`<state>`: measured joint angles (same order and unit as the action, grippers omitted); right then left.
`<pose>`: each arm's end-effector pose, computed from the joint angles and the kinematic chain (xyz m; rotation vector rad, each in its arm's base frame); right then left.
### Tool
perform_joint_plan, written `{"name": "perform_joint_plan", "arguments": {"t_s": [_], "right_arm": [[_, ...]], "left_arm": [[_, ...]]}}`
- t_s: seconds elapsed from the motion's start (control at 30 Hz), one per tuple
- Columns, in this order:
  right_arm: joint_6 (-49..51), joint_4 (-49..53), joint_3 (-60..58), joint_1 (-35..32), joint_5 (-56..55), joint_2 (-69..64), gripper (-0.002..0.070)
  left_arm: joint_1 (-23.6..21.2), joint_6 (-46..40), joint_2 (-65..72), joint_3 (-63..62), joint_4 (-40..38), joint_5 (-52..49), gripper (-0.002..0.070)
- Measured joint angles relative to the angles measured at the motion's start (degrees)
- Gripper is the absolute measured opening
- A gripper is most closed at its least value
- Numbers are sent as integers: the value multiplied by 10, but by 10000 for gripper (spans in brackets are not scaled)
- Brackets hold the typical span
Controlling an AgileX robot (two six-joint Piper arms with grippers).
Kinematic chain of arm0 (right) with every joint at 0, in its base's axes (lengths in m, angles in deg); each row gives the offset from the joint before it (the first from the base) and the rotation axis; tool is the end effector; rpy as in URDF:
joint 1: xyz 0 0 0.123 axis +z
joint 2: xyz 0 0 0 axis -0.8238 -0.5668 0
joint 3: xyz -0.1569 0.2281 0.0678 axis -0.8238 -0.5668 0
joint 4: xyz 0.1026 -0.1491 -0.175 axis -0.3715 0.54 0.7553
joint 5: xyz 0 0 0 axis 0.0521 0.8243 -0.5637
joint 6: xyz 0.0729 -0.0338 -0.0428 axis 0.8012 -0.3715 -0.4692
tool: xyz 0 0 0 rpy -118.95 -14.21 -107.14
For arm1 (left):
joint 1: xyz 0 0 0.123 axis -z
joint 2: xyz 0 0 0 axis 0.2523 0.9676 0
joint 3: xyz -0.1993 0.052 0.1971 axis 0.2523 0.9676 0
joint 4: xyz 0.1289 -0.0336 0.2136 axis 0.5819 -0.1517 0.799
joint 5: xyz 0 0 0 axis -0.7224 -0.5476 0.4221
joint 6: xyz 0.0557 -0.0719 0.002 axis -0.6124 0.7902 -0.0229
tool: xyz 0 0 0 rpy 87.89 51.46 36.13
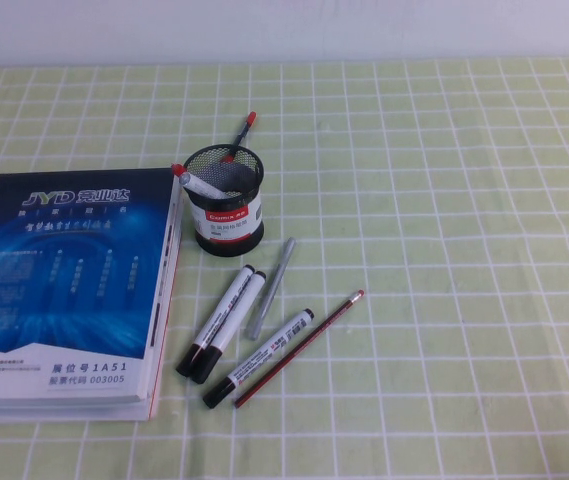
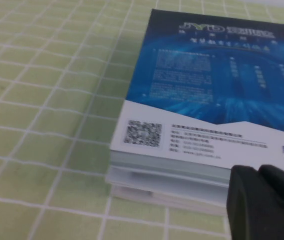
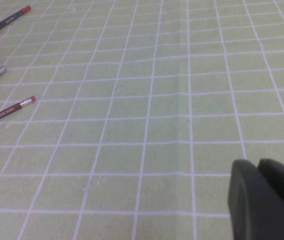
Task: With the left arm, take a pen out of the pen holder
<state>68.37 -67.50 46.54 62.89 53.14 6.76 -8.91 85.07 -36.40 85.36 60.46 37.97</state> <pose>0.0513 0.0116 0.1714 -0.0022 1.8779 0.2525 0.0528 0.0043 0.1718 -0.0904 1.8735 -0.0526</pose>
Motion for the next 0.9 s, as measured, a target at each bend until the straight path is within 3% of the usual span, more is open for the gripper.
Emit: {"name": "perform_joint_plan", "arguments": {"t_s": [0.27, 0.9], "right_arm": [[0, 0, 0, 0, 0, 0, -15], [0, 0, 0, 0, 0, 0, -15]], "left_arm": [[0, -172, 0, 0, -154, 0, -3], [0, -183, 0, 0, -167, -1, -3]]}}
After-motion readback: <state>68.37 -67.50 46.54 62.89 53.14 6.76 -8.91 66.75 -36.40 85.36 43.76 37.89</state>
